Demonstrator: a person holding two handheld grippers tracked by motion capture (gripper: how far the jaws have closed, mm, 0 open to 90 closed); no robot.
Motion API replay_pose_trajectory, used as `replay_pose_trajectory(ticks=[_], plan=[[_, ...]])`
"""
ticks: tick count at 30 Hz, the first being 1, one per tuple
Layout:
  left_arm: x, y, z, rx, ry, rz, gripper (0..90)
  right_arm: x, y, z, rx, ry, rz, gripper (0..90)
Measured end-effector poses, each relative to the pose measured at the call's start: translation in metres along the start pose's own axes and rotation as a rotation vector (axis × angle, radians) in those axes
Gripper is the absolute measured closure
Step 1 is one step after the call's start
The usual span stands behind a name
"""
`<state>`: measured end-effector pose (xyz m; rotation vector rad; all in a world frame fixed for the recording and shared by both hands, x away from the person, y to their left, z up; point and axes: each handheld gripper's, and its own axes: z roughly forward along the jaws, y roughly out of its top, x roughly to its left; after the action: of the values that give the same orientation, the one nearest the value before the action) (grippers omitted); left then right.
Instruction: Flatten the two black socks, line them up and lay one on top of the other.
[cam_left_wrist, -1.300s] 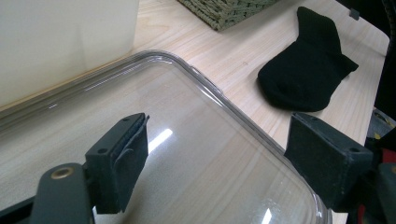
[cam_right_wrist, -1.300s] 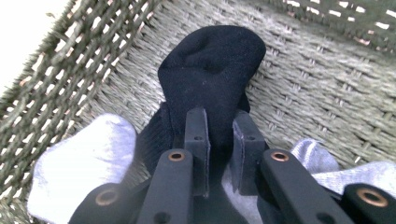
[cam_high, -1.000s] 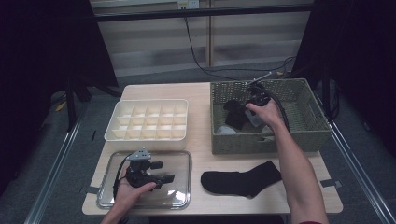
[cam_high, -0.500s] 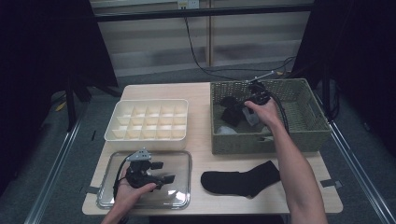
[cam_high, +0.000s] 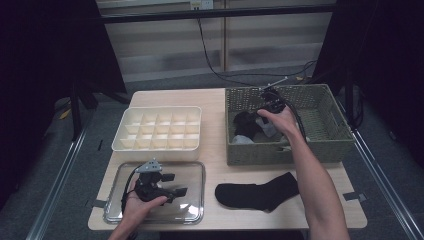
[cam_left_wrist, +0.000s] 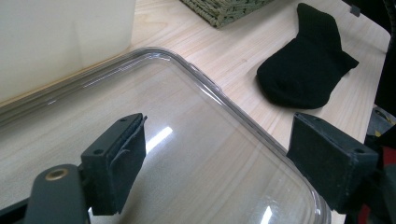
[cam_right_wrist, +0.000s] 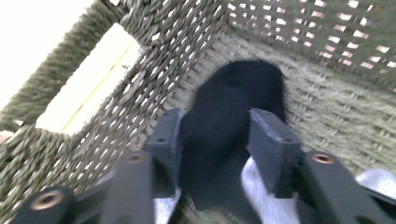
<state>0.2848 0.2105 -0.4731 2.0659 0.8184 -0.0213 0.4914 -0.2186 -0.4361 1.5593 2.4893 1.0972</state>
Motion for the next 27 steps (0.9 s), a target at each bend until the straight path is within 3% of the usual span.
replay_pose_trajectory(ticks=[4, 6, 9, 10, 17, 21, 23, 26, 27], plan=[[0.000, 0.000, 0.000, -0.001, 0.001, -0.002, 19.0, 0.004, 0.003, 0.004, -0.009, -0.026, -0.017, 51.2], [0.000, 0.000, -0.001, -0.001, 0.002, 0.003, 18.9, 0.006, 0.005, 0.007, -0.018, -0.010, -0.015, 52.3], [0.000, 0.000, 0.000, 0.001, -0.001, 0.003, 18.9, 0.011, 0.007, 0.015, 0.050, -0.001, -0.030, 56.1], [0.000, 0.000, 0.000, 0.002, -0.002, 0.003, 18.9, 0.011, 0.006, 0.018, 0.050, 0.006, -0.037, 56.8], [0.000, 0.000, 0.000, 0.003, -0.002, 0.003, 18.8, 0.008, 0.000, 0.028, 0.154, 0.019, -0.013, 57.6], [-0.001, 0.000, 0.000, 0.003, -0.002, 0.004, 18.8, 0.009, -0.002, 0.036, 0.218, -0.045, -0.035, 52.3], [-0.001, 0.000, -0.001, 0.004, -0.001, 0.003, 18.8, 0.009, -0.001, 0.038, 0.216, -0.067, -0.047, 50.3], [0.000, 0.000, -0.001, 0.003, -0.003, 0.003, 18.8, 0.008, -0.001, 0.041, 0.232, -0.085, -0.055, 51.8], [0.000, 0.000, 0.000, 0.004, -0.001, 0.004, 18.8, 0.009, -0.001, 0.042, 0.240, -0.097, -0.065, 56.7]])
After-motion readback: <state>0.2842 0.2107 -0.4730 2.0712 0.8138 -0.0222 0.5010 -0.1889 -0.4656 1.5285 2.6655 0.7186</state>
